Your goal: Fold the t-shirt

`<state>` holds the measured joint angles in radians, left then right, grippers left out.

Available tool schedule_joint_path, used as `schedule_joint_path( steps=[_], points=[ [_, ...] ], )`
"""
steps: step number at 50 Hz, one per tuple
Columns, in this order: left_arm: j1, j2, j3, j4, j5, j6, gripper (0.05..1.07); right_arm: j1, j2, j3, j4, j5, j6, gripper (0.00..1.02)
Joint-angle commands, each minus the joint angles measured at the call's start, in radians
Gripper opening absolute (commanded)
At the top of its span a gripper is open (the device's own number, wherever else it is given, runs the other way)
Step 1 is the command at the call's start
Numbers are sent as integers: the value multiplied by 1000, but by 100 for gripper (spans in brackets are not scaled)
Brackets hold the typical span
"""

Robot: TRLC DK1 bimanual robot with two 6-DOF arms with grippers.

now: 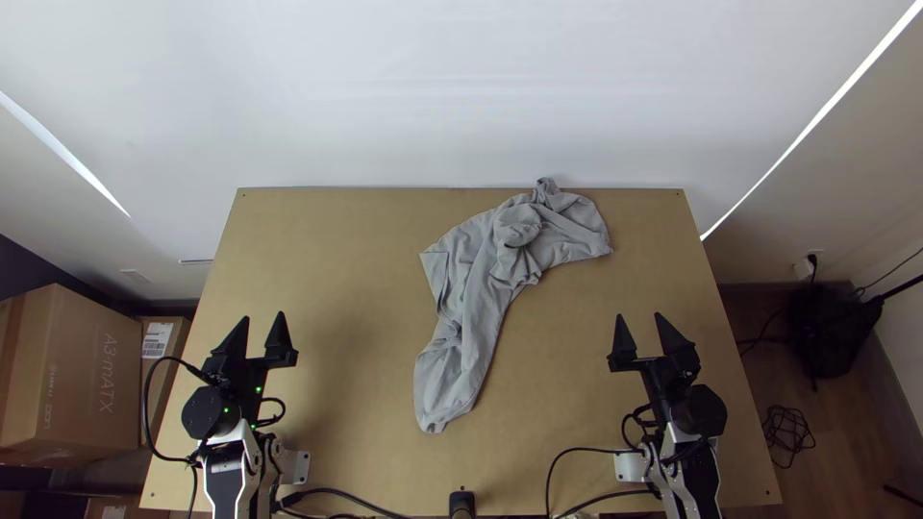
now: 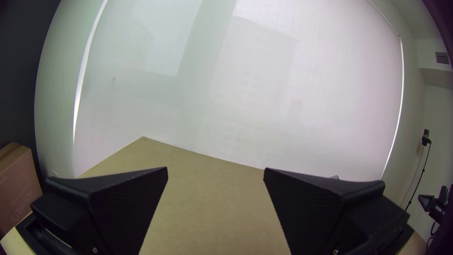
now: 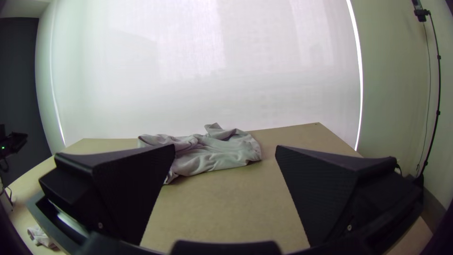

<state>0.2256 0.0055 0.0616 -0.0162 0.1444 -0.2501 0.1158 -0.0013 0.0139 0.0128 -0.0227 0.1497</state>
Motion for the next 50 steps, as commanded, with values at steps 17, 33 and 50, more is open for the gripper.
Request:
schedule_joint_path(
  steps=[17, 33, 50],
  points=[
    [6, -6, -37, -1, -5, 11, 103, 5, -3, -6, -17, 0, 13, 98],
    [8, -6, -37, -1, -5, 11, 103, 5, -3, -6, -17, 0, 13, 98],
    [8, -6, -37, -1, -5, 11, 103, 45, -3, -6, -17, 0, 33, 98]
  ],
)
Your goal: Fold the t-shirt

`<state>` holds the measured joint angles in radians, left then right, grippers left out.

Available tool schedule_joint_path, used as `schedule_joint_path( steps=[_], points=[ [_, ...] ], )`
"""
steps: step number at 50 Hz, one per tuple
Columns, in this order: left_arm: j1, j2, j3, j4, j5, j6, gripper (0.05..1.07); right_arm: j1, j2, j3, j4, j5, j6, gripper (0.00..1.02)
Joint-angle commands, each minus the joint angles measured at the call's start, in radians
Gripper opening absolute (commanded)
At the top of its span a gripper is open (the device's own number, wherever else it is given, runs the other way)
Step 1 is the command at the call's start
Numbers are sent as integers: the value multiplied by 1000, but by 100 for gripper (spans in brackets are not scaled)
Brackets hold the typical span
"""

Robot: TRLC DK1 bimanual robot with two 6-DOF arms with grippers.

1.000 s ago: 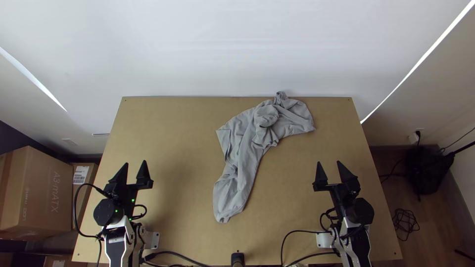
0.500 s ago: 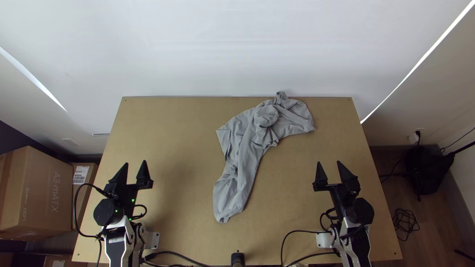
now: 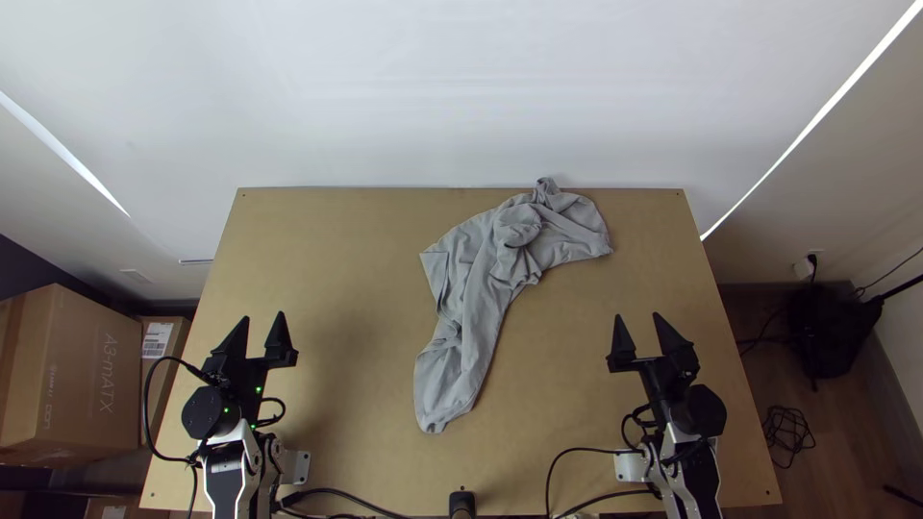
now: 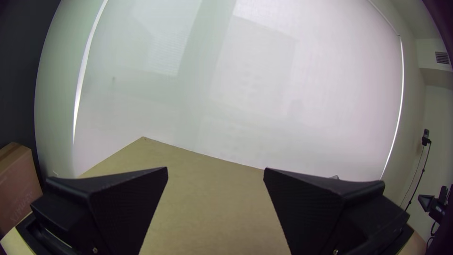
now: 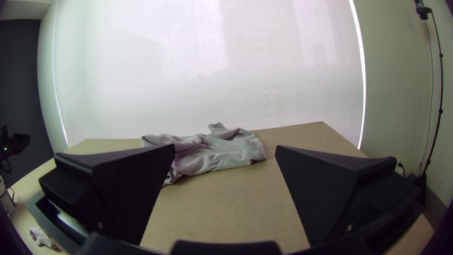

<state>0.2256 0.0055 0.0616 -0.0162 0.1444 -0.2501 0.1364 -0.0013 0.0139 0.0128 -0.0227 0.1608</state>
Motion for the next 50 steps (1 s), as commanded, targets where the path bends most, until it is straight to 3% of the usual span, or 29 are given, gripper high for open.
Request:
schedule_joint_path(
  steps=[1, 9, 17, 26, 50],
  points=[
    [6, -6, -37, -1, -5, 11, 103, 25, -3, -6, -17, 0, 20, 98],
    [8, -6, -37, -1, -5, 11, 103, 12, -3, -6, -17, 10, -7, 98],
    [8, -6, -37, -1, -5, 11, 103, -12, -3, -3, -30, 38, -101, 98],
    [1, -6, -37, -1, -5, -8, 103, -32, -5, -3, -25, 41, -129, 98],
    [-6, 48, 121, -11, -2, 31, 103, -1, 90, 181, -2, 43, -122, 98]
  ],
)
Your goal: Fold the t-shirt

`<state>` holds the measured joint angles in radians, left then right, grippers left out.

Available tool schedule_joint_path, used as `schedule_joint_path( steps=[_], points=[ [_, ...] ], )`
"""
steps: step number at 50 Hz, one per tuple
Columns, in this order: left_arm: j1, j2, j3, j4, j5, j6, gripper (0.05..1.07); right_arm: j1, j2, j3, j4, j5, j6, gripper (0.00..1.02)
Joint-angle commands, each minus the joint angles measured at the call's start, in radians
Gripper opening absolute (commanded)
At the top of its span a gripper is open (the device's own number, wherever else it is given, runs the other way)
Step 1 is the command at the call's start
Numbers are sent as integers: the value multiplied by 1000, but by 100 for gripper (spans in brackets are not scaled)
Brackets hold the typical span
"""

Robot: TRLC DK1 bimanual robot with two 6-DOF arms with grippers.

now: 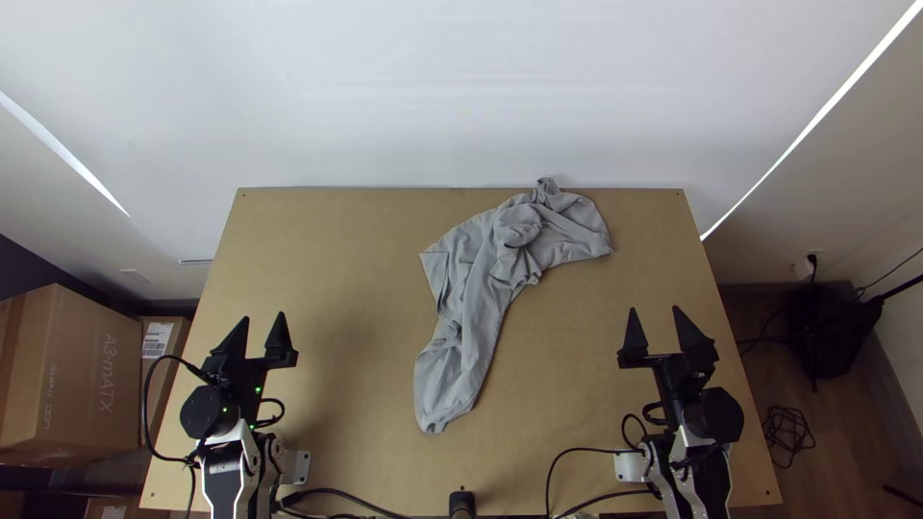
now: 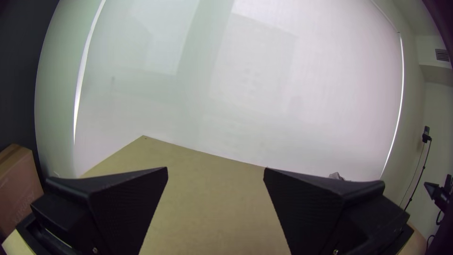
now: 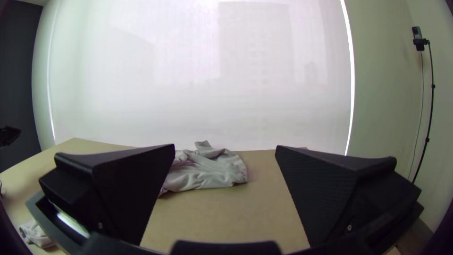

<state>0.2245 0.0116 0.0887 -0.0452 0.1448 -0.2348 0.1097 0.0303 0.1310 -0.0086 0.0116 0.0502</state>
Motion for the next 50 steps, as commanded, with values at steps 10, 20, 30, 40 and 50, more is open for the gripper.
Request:
schedule_joint_path(
  steps=[10, 20, 30, 40, 50],
  points=[
    [-8, 350, 418, -76, -1, 2, 103, 74, 306, 259, 87, 7, -9, 98],
    [-16, 548, 738, -179, -1, 2, 103, 113, 623, 536, 71, 8, 56, 98],
    [-37, 757, 1140, -469, -1, 2, 103, 154, 924, 812, -16, 7, 129, 98],
    [-96, 878, 1479, -731, -1, -3, 103, 197, 1218, 1098, -220, 2, 267, 98],
    [-114, 872, 1550, -817, -1, 6, 103, 214, 1442, 1263, -294, -5, 421, 98]
  ],
)
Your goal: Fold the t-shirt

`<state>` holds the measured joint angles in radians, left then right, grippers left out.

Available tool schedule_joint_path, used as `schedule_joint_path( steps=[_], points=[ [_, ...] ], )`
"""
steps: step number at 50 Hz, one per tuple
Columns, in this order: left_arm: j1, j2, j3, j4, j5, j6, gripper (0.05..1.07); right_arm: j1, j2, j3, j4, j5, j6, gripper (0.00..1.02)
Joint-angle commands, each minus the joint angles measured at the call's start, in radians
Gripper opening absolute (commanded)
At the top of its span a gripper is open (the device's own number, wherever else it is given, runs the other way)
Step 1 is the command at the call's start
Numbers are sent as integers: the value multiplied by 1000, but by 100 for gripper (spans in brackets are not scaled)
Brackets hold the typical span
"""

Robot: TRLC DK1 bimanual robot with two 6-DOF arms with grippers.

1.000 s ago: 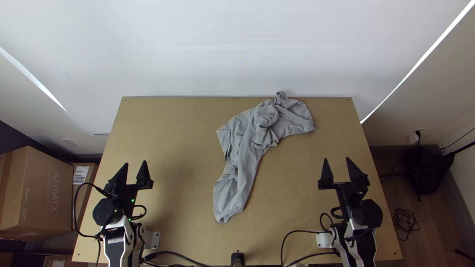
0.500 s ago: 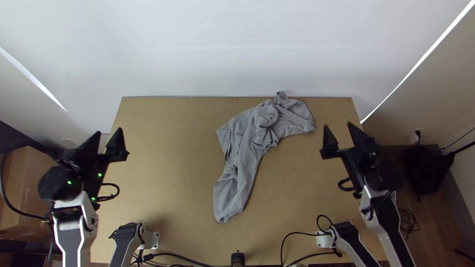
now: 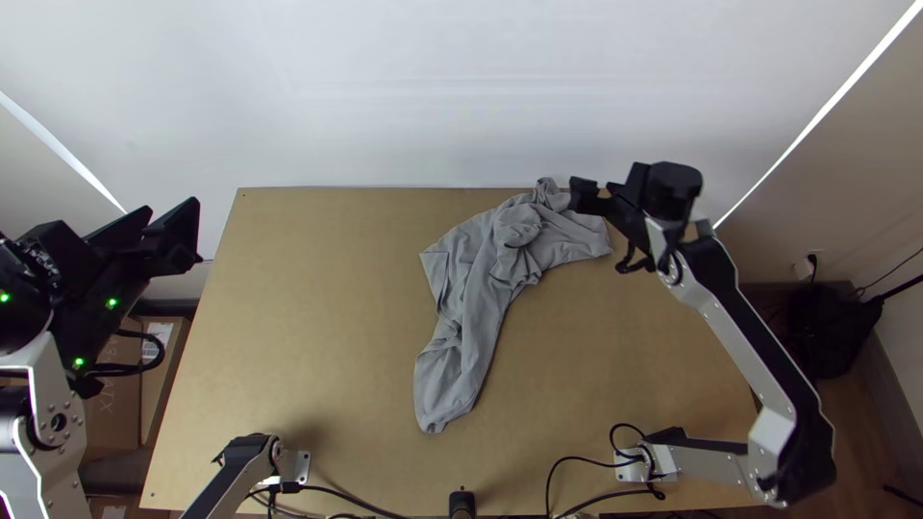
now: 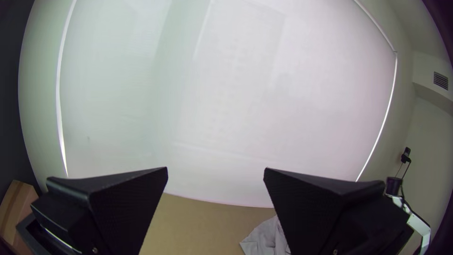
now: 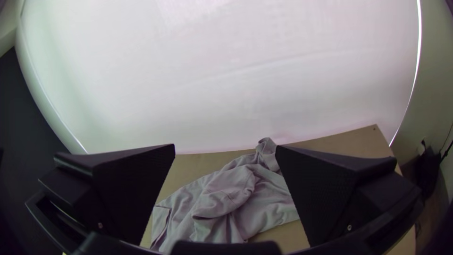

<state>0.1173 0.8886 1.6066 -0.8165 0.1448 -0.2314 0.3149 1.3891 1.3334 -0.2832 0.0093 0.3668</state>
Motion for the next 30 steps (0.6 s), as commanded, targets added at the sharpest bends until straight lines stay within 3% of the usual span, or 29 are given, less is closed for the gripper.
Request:
schedule_joint_path(
  steps=[1, 18, 27, 30],
  points=[
    [-7, -5, 33, -62, -2, 3, 103, 9, 100, 69, -19, -3, 121, 98],
    [-22, 7, 56, -286, -1, 21, 103, 10, 340, 193, -63, -66, 351, 98],
    [-103, 56, 96, -475, 29, 23, 102, -23, 530, 343, -194, -224, 561, 97],
    [-125, 62, 95, -513, 44, 23, 102, -31, 573, 378, -209, -241, 595, 97]
  ],
)
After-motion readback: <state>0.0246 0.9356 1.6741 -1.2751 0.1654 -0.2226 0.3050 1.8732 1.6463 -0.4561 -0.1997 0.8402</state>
